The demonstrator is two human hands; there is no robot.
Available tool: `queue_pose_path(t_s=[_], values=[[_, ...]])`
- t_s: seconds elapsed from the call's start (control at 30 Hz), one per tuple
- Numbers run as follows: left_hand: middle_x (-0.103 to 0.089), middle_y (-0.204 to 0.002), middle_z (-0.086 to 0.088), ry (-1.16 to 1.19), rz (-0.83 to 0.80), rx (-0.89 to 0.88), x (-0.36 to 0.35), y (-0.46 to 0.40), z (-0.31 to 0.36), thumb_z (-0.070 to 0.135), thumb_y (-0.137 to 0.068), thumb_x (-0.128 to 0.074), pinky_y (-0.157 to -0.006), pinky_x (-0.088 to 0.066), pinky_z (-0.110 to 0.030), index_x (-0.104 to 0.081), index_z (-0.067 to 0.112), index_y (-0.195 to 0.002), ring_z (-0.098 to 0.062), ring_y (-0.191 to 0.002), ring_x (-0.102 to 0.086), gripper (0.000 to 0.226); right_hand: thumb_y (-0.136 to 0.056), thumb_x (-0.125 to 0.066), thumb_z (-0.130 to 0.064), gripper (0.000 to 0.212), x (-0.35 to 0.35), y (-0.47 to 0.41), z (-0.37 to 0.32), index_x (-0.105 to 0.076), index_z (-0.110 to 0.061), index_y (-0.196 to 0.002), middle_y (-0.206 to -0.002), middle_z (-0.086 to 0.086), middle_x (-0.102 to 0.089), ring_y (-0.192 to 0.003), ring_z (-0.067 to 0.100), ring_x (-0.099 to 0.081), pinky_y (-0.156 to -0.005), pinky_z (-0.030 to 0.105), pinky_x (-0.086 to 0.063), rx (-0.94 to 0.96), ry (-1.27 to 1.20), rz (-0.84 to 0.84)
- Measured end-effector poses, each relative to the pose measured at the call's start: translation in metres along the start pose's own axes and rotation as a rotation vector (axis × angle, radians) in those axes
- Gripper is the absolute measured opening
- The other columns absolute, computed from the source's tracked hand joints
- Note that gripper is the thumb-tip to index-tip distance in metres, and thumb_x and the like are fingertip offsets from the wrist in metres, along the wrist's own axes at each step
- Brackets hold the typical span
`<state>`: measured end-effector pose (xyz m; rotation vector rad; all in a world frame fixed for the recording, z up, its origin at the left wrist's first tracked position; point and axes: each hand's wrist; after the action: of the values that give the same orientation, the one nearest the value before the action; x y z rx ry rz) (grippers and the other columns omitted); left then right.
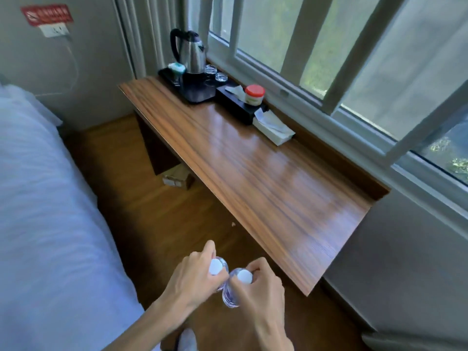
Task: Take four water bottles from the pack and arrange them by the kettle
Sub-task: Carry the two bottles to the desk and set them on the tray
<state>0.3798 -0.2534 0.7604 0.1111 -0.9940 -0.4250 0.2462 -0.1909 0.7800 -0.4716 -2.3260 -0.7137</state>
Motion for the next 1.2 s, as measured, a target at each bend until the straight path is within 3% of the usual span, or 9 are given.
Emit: queue_pose_path(t_s=[0.07,0.2,0.37,0.53,0.63,0.8,0.87,1.0,1.2], values=[[-0.06,-0.072,0.003,-0.013,0.041,0.011,0.023,-0.022,-0.012,0.049,-0.079,-0.057,-0.053,-0.048,-0.033,-0.037,0.024,-0.085,-0.023,-0.065,-0.061,0.032,-0.075,-0.072,-0.044,0.028,-0.009,-0.017,-0.029,-0.052,-0.027,-0.084,-0.069,-0.008,-0.063,-0.058,0.008,-0.057,-0.049,0.012,-0.032,0.069,0.038,0.003],[-0.048,-0.065,0.006,-0.021,0.112,0.063,0.068,-0.067,-0.03,0.041,-0.083,-0.059,-0.045,-0.027,-0.027,-0.033,0.023,-0.082,-0.018,-0.053,-0.043,0.032,-0.073,-0.073,-0.041,0.025,-0.028,-0.054,-0.082,-0.056,-0.026,-0.085,-0.064,-0.009,-0.058,-0.057,0.011,-0.057,-0.05,0.016,-0.042,0.191,0.069,-0.012],[-0.051,-0.065,0.005,0.01,0.177,0.121,0.112,-0.122,-0.053,0.038,-0.083,-0.061,-0.044,-0.025,-0.026,-0.035,0.02,-0.081,-0.015,-0.051,-0.043,0.031,-0.072,-0.072,-0.042,0.024,-0.053,-0.108,-0.137,-0.058,-0.03,-0.087,-0.069,-0.01,-0.061,-0.061,0.01,-0.061,-0.05,0.018,-0.048,0.29,0.114,-0.022],[-0.056,-0.065,0.002,0.034,0.256,0.17,0.151,-0.18,-0.072,0.038,-0.077,-0.063,-0.045,-0.028,-0.032,-0.042,0.018,-0.079,-0.024,-0.058,-0.052,0.029,-0.071,-0.07,-0.042,0.03,-0.07,-0.164,-0.196,-0.058,-0.028,-0.093,-0.075,-0.009,-0.063,-0.068,0.014,-0.063,-0.063,0.033,-0.059,0.342,0.137,-0.078],[-0.059,-0.065,0.002,0.028,0.3,0.178,0.174,-0.215,-0.082,0.042,-0.077,-0.066,-0.043,-0.028,-0.026,-0.045,0.02,-0.078,-0.017,-0.055,-0.054,0.031,-0.072,-0.069,-0.043,0.028,-0.076,-0.196,-0.232,-0.052,-0.03,-0.091,-0.079,-0.006,-0.065,-0.072,0.016,-0.064,-0.061,0.035,-0.056,0.382,0.133,-0.1],[-0.061,-0.068,0.004,0.014,0.32,0.162,0.216,-0.265,-0.099,0.043,-0.081,-0.068,-0.041,-0.037,-0.02,-0.048,0.019,-0.082,-0.012,-0.057,-0.061,0.031,-0.077,-0.073,-0.04,0.032,-0.088,-0.237,-0.286,-0.061,-0.022,-0.1,-0.08,-0.005,-0.063,-0.064,0.01,-0.057,-0.049,0.015,-0.033,0.421,0.105,-0.128],[-0.061,-0.069,0.005,0.014,0.331,0.15,0.234,-0.286,-0.109,0.043,-0.081,-0.069,-0.041,-0.04,-0.019,-0.048,0.02,-0.083,-0.012,-0.058,-0.063,0.031,-0.077,-0.075,-0.04,0.035,-0.098,-0.252,-0.306,-0.062,-0.021,-0.104,-0.079,-0.007,-0.062,-0.063,0.008,-0.057,-0.049,0.013,-0.034,0.437,0.105,-0.134],[-0.061,-0.068,0.005,0.029,0.319,0.112,0.271,-0.326,-0.134,0.041,-0.08,-0.071,-0.041,-0.036,-0.012,-0.047,0.021,-0.082,-0.01,-0.057,-0.063,0.031,-0.075,-0.075,-0.04,0.035,-0.123,-0.28,-0.349,-0.061,-0.023,-0.102,-0.074,-0.011,-0.06,-0.064,0.009,-0.062,-0.052,0.021,-0.052,0.421,0.108,-0.116],[-0.058,-0.057,0.003,0.072,0.279,0.046,0.33,-0.388,-0.182,0.037,-0.075,-0.073,-0.041,-0.035,-0.018,-0.045,0.022,-0.075,-0.012,-0.049,-0.055,0.032,-0.071,-0.072,-0.046,0.032,-0.168,-0.315,-0.412,-0.058,-0.025,-0.09,-0.068,-0.009,-0.059,-0.058,0.007,-0.058,-0.049,0.018,-0.039,0.37,0.064,-0.081]])
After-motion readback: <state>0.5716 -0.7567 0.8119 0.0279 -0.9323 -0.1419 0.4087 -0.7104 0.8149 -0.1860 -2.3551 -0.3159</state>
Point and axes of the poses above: each hand's wrist, its own y-axis away from the middle knuckle, its own x-axis out of the back of the hand, z = x × y
